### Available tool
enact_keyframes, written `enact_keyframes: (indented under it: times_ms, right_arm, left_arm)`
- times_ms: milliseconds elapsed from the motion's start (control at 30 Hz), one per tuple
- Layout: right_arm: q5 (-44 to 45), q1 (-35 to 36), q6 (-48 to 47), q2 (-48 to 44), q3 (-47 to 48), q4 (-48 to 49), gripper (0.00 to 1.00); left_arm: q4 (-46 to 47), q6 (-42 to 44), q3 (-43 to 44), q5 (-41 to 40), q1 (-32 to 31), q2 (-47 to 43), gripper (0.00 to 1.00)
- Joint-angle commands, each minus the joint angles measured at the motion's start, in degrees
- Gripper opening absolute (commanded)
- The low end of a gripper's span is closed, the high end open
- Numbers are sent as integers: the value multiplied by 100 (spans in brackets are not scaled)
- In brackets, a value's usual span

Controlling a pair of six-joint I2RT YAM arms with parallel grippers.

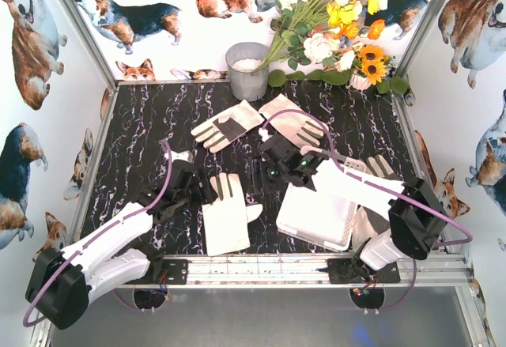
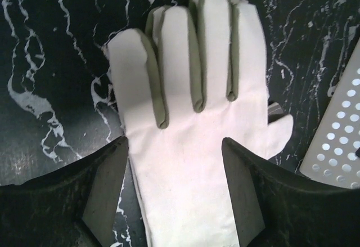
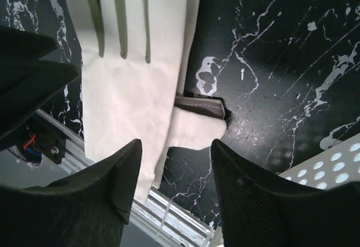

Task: Put the gloves into the storage basket
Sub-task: Pair the glove with the glove, then pick up the glove from the center of the board.

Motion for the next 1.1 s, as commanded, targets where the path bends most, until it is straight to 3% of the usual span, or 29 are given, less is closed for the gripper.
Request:
enact_keyframes:
  times_ms: [0,167,733,1067]
  right_arm:
    - [-905,-325,-44,273,-111,267,60]
    - [-1339,-465,-40,708,-14,398,69]
    - [-1091,-483,270,1344,-247,501,67]
    - [-1714,-479,846,1589,-731,1432,65]
  left_arm:
    - [-191,-2,-324,139,128,-187,63]
    - [240,-130,-668,573,134,-197,64]
    - [497,0,-747,719,143,588,57]
    - [546,-81,-873,718,143,606,48]
